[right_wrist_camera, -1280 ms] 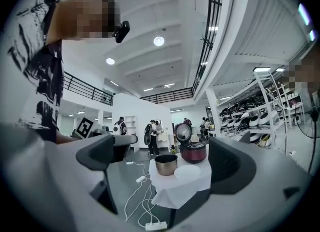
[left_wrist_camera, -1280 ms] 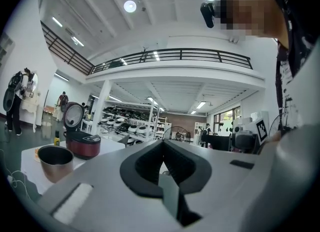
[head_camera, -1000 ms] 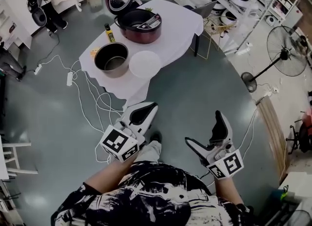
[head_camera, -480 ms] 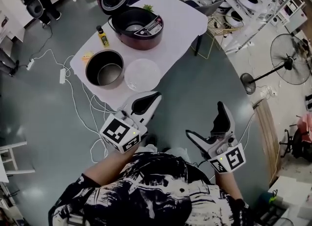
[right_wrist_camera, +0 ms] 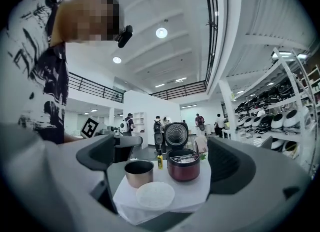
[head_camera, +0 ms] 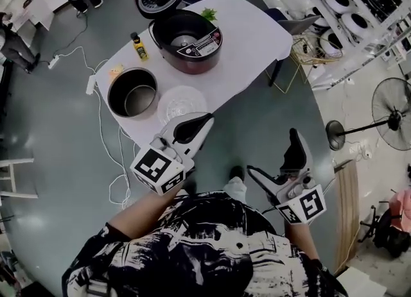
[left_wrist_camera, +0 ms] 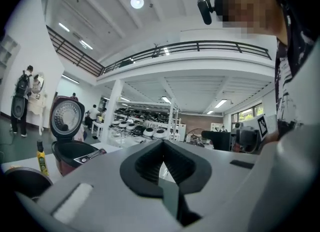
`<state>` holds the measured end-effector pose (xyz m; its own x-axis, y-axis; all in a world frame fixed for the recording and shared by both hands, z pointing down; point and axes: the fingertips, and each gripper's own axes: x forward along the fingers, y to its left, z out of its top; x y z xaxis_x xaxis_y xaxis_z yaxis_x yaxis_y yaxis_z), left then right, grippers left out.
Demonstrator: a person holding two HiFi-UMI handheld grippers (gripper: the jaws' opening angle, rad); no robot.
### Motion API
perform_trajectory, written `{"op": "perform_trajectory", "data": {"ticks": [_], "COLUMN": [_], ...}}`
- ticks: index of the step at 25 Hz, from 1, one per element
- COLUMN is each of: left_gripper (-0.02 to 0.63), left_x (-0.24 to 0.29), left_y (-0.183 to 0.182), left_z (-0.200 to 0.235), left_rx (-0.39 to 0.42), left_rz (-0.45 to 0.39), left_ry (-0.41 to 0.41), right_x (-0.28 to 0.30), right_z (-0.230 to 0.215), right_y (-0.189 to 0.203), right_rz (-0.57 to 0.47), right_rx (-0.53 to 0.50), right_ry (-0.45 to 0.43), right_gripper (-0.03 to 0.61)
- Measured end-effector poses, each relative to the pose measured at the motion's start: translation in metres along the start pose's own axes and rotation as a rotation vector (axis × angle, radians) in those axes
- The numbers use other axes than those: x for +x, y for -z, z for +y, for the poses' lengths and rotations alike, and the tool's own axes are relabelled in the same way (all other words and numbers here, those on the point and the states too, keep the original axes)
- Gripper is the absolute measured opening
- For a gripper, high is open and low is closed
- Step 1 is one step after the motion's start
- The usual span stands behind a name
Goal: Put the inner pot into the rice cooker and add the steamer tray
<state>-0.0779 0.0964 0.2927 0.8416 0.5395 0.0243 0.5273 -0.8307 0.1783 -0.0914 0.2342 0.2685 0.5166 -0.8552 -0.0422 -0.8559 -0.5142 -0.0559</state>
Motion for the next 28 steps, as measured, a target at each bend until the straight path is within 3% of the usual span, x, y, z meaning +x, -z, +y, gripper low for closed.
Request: {"op": "perform_trajectory", "data": {"ticks": [7,12,18,28], "left_gripper": [0.005,0.005,0.005,0.005], "left_x": [0.082,0.099,0.086,0.068], "left_y": [-0.011,-0.008,-0.008,-0.019], "left_z": [0.001,0.008,0.046,0.17], "left_rx": [0.011,0.013,0.006,-0.028], "left_rz": [-0.04,-0.033,-0.03,-0.139], "left_ry": [-0.2,-0.352,-0.502,-0.669], "right_x": [-0.006,0.007,0.063,0.209], "right_z": [-0.108,-0.16,-0.179,-0.18], "right_y": [-0.008,-0.006,0.003,0.0], "right_rz": [0.027,0.043,0.059,0.099], "right_rx": [-0.009,-0.008,0.006,-0.069], "right_ry": [-0.177,-0.305,-0.424,-0.606], "right_gripper": [0.54,0.54,0.54,0.54]}}
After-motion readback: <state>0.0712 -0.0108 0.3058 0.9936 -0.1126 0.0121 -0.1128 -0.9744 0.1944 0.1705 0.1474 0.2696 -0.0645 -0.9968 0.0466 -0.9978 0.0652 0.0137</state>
